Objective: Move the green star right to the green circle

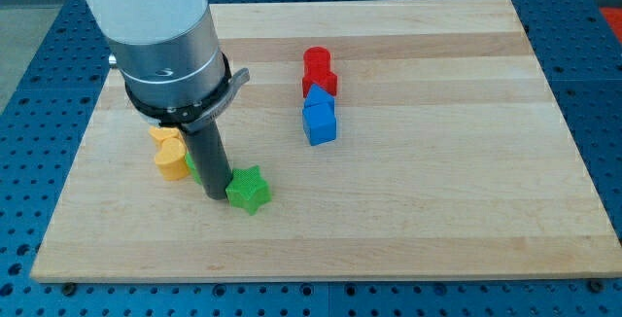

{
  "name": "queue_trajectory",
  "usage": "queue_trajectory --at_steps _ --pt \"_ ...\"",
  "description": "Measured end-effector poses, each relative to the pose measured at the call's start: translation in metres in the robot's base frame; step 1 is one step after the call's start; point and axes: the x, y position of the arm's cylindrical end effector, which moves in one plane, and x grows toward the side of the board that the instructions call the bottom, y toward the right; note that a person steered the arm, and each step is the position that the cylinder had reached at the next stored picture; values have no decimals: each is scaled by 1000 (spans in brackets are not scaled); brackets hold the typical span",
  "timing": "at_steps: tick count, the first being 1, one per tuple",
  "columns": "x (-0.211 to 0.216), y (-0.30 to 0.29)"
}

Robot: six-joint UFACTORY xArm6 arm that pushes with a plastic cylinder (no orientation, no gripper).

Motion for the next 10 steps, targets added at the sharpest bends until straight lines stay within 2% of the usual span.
queue_trajectory --at_steps 1,2,3,4,5,6,8,10 --pt "40 0" --pt "62 28" --pt "42 53" --pt "42 47" --pt "69 13" --pt "62 8" --pt "7 15" --pt "-11 84"
